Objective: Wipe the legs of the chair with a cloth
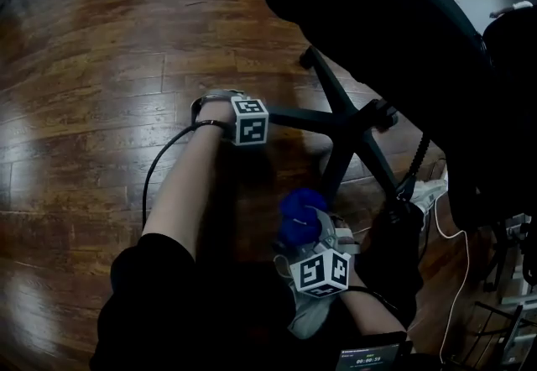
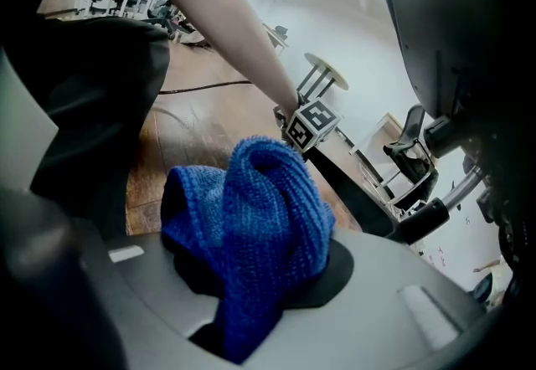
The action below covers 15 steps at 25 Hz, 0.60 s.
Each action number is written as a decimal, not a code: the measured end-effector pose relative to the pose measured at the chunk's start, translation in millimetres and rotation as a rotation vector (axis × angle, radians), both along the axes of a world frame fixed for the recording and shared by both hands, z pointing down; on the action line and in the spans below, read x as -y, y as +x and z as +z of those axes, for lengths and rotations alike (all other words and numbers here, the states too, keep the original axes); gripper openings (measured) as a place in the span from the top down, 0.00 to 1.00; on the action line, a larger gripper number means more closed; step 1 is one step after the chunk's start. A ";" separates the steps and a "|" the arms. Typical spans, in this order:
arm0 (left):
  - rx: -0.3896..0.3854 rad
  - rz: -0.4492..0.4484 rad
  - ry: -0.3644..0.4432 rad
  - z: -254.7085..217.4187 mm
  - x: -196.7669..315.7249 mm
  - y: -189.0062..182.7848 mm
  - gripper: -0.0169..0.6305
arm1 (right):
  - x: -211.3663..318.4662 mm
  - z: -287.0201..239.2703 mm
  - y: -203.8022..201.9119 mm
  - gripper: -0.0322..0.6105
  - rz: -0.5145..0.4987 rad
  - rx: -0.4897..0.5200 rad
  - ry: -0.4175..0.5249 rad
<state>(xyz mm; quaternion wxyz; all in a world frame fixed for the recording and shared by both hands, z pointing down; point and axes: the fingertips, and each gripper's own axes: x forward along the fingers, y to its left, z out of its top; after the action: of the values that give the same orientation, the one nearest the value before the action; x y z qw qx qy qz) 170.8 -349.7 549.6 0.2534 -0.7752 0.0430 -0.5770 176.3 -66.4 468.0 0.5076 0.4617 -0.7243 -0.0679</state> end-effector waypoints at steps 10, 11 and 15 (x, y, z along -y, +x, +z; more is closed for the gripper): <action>0.000 -0.116 -0.037 -1.8 -36.0 -28.2 0.87 | 12.4 11.4 17.8 0.79 -0.069 -0.235 -0.017; -0.002 -0.129 -0.038 -1.0 -40.7 -32.5 0.87 | 11.1 12.5 19.4 0.79 -0.079 -0.243 -0.016; -0.032 -0.166 -0.040 1.2 -61.7 -43.0 0.87 | 2.4 15.1 28.2 0.78 -0.113 -0.267 0.003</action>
<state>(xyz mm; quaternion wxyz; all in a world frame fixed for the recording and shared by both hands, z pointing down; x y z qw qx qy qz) 127.8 -288.0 550.8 0.1884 -0.7831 0.0996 -0.5843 204.5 -68.8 483.1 0.5942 0.4079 -0.6749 -0.1584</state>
